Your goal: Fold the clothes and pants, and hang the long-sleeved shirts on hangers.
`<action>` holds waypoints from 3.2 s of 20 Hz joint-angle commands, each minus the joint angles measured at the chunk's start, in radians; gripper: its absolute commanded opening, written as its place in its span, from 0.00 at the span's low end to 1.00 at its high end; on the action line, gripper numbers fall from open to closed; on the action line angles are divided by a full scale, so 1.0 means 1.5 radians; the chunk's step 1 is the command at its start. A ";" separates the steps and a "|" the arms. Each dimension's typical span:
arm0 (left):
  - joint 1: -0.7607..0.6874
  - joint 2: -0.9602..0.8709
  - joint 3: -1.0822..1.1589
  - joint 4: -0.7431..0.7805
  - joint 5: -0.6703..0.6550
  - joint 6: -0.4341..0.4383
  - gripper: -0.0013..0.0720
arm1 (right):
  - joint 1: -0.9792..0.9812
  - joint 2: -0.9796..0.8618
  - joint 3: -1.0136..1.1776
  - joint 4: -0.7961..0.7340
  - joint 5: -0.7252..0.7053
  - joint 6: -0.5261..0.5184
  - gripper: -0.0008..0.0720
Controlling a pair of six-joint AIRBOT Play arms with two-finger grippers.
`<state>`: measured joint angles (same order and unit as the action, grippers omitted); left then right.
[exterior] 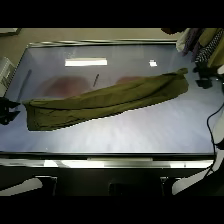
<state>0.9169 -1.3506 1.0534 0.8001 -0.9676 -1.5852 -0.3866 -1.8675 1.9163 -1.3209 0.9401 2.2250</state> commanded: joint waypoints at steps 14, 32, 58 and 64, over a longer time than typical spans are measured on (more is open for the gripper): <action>-0.023 0.138 -0.162 0.153 -0.089 -0.025 0.74 | 0.050 -0.115 -0.001 0.052 0.088 -0.149 0.77; -0.026 0.138 -0.162 0.152 -0.065 -0.026 0.74 | 0.053 -0.117 -0.001 -0.001 0.084 -0.125 0.05; -0.158 0.175 -0.137 0.177 -0.131 0.003 0.74 | 0.044 0.431 -0.598 -0.257 0.192 -0.165 0.85; -0.172 0.176 -0.070 0.156 -0.130 0.005 0.74 | -0.246 0.396 -0.466 0.087 0.155 -0.391 0.92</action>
<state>0.6701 -1.0870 0.9104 1.0576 -1.1637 -1.5806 -0.5678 -1.2434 1.1610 -1.4754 1.1988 1.8538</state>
